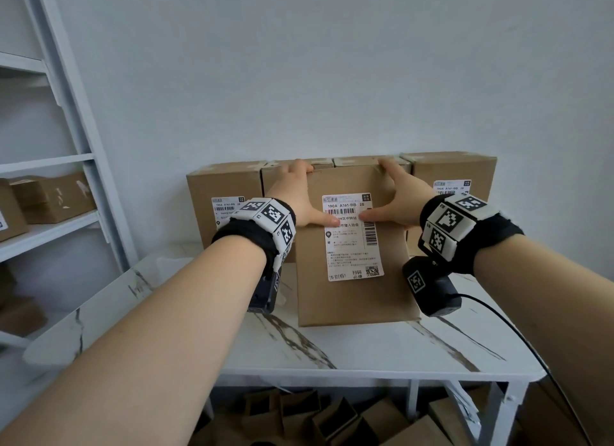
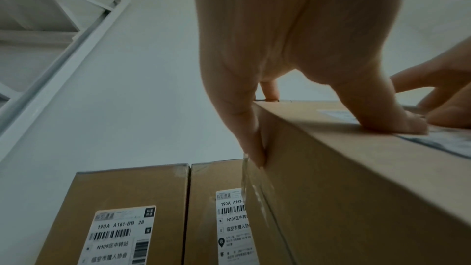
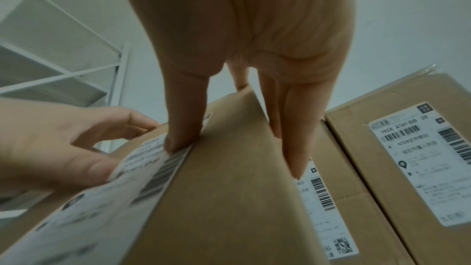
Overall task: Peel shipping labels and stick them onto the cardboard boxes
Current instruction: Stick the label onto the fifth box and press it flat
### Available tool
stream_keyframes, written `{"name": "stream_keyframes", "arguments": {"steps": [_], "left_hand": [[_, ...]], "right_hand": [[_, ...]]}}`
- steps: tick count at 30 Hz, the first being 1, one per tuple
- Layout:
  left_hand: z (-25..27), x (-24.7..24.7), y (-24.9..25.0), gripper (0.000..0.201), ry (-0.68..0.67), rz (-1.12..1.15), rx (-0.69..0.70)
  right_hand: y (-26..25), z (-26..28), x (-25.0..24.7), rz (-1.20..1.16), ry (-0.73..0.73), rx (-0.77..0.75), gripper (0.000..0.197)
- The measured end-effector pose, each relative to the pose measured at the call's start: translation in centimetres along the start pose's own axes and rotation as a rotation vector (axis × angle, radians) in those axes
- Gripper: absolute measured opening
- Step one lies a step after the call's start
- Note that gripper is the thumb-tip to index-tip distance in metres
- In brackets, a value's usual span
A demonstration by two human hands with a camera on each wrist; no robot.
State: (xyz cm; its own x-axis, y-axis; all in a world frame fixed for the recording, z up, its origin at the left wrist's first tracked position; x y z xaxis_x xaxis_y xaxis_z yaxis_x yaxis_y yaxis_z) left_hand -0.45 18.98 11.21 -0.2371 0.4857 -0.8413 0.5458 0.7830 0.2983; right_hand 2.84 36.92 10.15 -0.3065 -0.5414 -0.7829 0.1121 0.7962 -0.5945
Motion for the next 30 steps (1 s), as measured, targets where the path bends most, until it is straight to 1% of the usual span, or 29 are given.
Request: {"name": "stream_keyframes", "arguments": {"steps": [4, 9, 12, 16, 19, 25, 30], "left_hand": [[0.3, 0.5, 0.4, 0.120, -0.089, -0.064, -0.017], [0.4, 1.0, 0.3, 0.133, -0.178, -0.112, -0.044], [0.3, 1.1, 0.2, 0.136, -0.194, -0.118, -0.048], [0.3, 1.1, 0.2, 0.138, -0.208, -0.137, -0.059], [0.3, 1.1, 0.2, 0.139, -0.209, -0.143, -0.061], [0.1, 1.1, 0.0, 0.138, -0.204, -0.144, -0.056], [0.0, 1.1, -0.1, 0.135, -0.195, -0.130, -0.065]], "right_hand": [[0.4, 0.6, 0.6, 0.008, -0.049, -0.002, 0.125], [1.3, 1.6, 1.8, 0.017, -0.097, -0.019, 0.134], [1.9, 2.0, 2.5, 0.039, -0.121, -0.040, 0.138], [2.4, 2.5, 3.4, 0.073, -0.154, -0.061, 0.149], [2.6, 2.9, 3.7, 0.080, -0.181, -0.041, 0.154], [1.9, 3.7, 4.3, 0.044, -0.136, 0.047, 0.149], [1.5, 3.5, 4.3, 0.006, -0.135, 0.076, 0.131]]}}
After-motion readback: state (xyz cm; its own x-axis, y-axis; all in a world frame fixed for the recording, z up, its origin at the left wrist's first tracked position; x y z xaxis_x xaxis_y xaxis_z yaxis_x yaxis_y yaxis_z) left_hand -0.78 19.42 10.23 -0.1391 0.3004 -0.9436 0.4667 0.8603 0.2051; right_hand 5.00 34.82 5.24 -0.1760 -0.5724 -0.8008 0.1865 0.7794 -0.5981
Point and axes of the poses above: each hand's wrist, its own z-axis away from the middle knuckle, its own x-axis out of the palm, y = z × x, the point moved 6 cm from there along -z, towards the middle knuckle, and after that the axes turned 10 degrees about x, right-handed, at the moved point
